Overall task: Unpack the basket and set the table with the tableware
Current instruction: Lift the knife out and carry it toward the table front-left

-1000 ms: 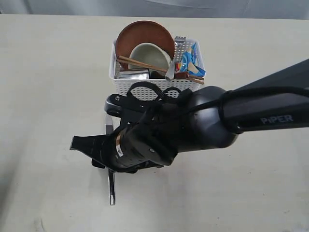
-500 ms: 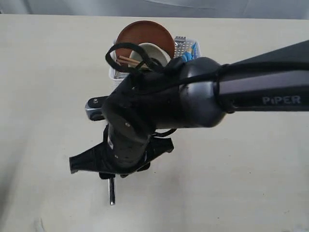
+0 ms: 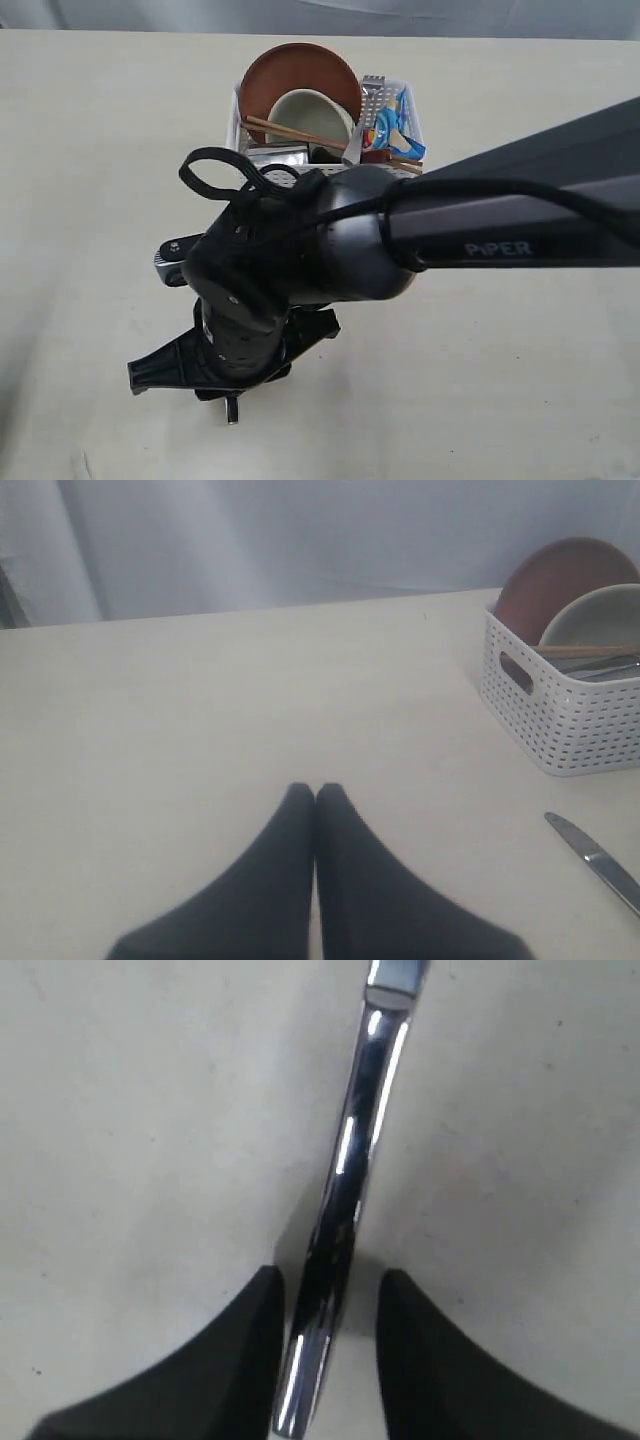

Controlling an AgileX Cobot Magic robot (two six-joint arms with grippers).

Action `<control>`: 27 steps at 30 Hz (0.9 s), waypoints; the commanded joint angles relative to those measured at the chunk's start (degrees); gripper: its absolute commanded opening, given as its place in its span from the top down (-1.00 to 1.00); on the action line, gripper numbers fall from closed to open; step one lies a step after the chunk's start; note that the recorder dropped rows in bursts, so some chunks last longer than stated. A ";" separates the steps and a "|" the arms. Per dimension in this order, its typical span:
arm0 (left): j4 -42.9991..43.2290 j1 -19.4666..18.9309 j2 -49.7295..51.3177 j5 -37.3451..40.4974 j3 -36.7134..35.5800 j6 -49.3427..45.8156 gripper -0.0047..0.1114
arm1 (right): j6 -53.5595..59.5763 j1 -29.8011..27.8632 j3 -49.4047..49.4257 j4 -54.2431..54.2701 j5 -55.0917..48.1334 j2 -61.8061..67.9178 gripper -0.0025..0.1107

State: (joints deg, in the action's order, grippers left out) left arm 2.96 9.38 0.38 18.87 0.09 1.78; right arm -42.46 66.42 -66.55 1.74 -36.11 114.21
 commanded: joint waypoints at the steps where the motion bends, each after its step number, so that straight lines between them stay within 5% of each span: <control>1: -0.12 -0.15 -0.38 -0.46 -0.09 -0.01 0.92 | 0.36 -0.36 0.58 -0.27 4.88 1.96 0.81; 2: -0.12 -0.15 -0.38 -0.46 -0.09 -0.01 0.92 | 0.36 -0.36 0.58 -0.27 5.94 1.96 0.96; 19: -0.12 -0.15 -0.38 -0.46 -0.09 -0.01 0.92 | -23.28 -0.36 0.58 -0.93 12.11 1.96 0.96; 27: -0.12 -0.15 -0.38 -0.46 -0.09 -0.01 0.92 | -11.52 -0.36 -2.42 -4.30 12.57 -0.69 0.96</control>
State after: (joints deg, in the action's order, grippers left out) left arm 2.96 9.38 0.38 18.87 0.09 1.78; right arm -58.97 66.42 -66.92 0.00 -21.81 115.15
